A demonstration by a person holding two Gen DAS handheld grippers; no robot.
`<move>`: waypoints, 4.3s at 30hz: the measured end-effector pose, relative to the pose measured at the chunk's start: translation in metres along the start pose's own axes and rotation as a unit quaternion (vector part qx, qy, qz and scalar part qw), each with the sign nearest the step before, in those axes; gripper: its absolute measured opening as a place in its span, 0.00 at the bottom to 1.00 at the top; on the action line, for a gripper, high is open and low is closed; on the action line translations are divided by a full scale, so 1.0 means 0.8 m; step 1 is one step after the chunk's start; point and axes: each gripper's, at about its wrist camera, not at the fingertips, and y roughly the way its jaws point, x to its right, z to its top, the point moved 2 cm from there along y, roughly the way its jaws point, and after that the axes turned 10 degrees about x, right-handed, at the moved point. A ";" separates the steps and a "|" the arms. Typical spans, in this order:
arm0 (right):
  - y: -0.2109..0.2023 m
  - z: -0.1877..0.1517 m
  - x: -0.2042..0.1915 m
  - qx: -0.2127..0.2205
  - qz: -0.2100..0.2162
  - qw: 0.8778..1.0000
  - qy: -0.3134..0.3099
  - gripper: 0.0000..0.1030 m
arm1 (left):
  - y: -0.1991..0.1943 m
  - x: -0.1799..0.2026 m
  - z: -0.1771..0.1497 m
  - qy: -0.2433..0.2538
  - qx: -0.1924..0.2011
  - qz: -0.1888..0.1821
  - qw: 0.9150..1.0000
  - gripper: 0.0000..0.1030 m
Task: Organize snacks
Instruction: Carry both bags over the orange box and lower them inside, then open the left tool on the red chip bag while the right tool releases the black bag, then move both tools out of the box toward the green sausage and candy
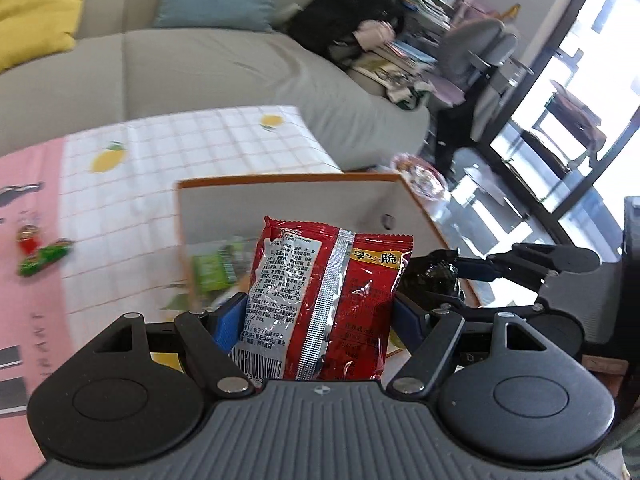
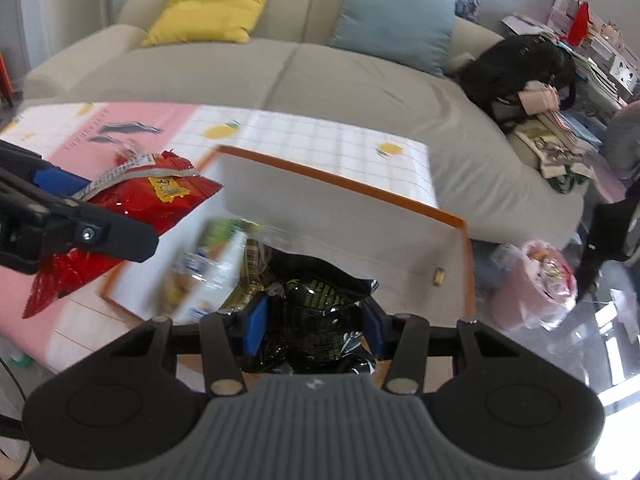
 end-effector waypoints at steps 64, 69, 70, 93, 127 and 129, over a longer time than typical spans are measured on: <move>0.152 -0.028 0.035 -0.198 0.037 0.964 -0.176 0.51 | 0.113 0.011 -0.002 0.028 -0.140 0.044 0.989 0.89; 0.144 -0.026 0.031 -0.198 0.034 0.963 -0.182 0.58 | 0.100 0.011 -0.005 0.023 -0.136 0.039 0.990 0.89; 0.142 -0.025 0.030 -0.198 0.033 0.962 -0.183 0.60 | 0.097 0.011 -0.005 0.021 -0.135 0.037 0.990 0.89; 0.048 -0.002 0.009 -0.105 -0.041 0.992 -0.061 0.82 | -0.004 -0.005 -0.005 -0.010 -0.029 -0.064 0.997 0.89; 0.010 0.021 -0.221 0.110 0.016 0.988 0.103 0.80 | -0.155 -0.198 -0.076 -0.024 0.102 0.165 0.981 0.89; 0.018 0.024 -0.230 0.112 0.023 0.989 0.097 0.80 | -0.158 -0.210 -0.078 -0.035 0.105 0.173 0.979 0.89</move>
